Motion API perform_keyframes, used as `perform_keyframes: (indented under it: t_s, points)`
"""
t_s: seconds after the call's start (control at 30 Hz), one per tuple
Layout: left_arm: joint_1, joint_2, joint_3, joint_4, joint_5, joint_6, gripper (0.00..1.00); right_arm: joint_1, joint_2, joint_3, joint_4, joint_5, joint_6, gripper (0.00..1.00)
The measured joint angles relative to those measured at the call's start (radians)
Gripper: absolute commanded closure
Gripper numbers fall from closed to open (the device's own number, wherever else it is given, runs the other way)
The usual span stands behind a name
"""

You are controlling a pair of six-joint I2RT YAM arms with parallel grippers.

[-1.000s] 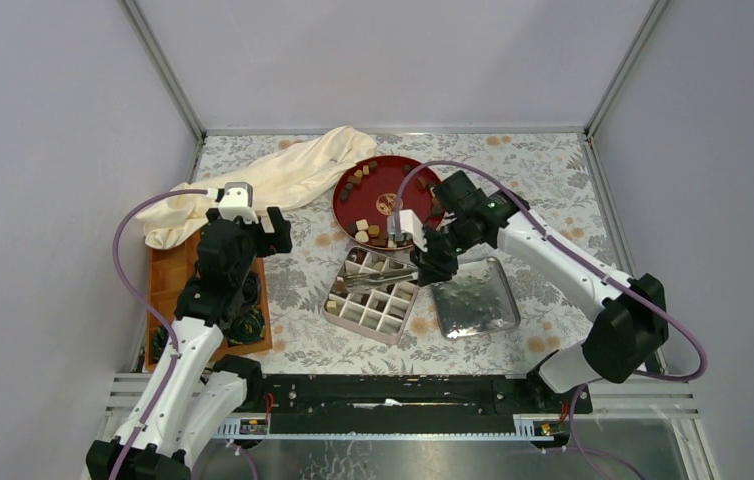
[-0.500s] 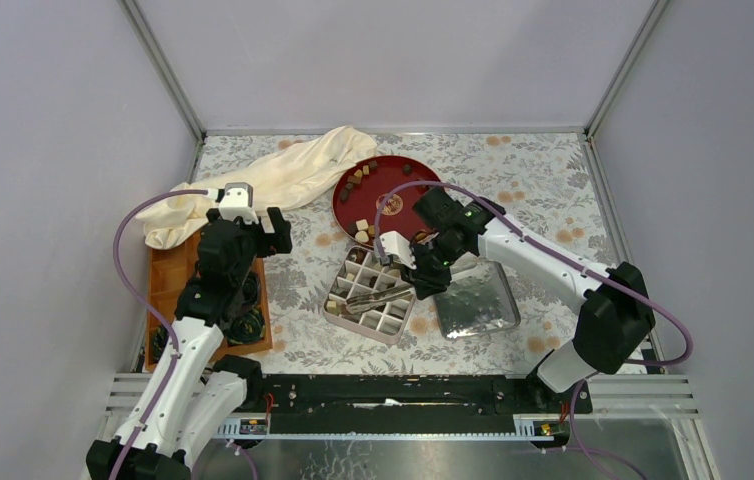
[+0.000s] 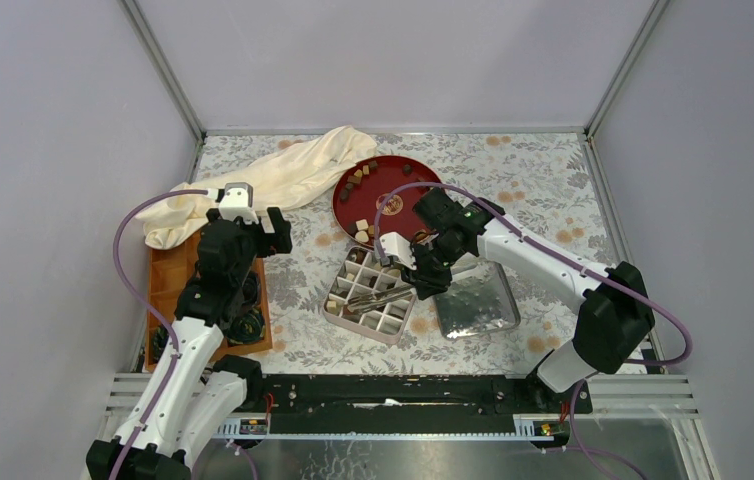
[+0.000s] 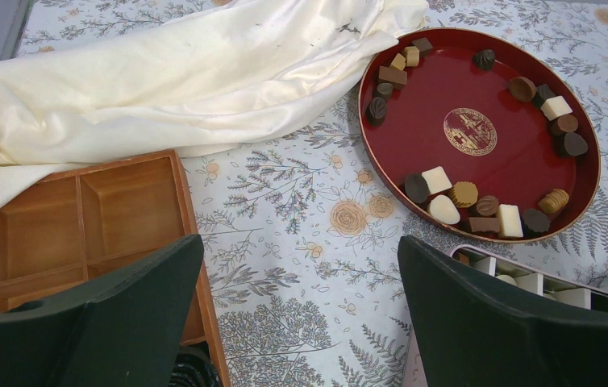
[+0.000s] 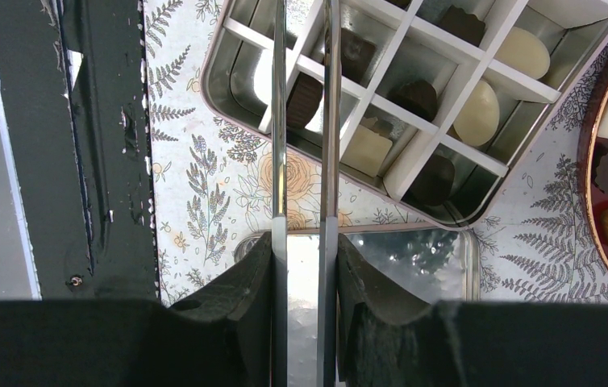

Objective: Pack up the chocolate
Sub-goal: Place the fake chocolate in the packing box.

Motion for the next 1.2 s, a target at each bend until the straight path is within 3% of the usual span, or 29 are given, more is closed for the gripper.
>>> perform_keyframes:
  t_s: [0.6,1.03,1.2]
  points:
    - [0.0,-0.002,0.0,0.0,0.001,0.0,0.01,0.001,0.004,0.0,0.0,0.007,0.0,0.61]
    - [0.0,-0.003,0.0,0.0,0.006,0.0,0.01,-0.001,0.004,0.002,-0.003,0.002,0.001,0.61]
    - [0.0,-0.003,0.0,0.0,0.007,0.001,0.01,-0.063,0.003,0.025,-0.024,-0.069,0.008,0.61]
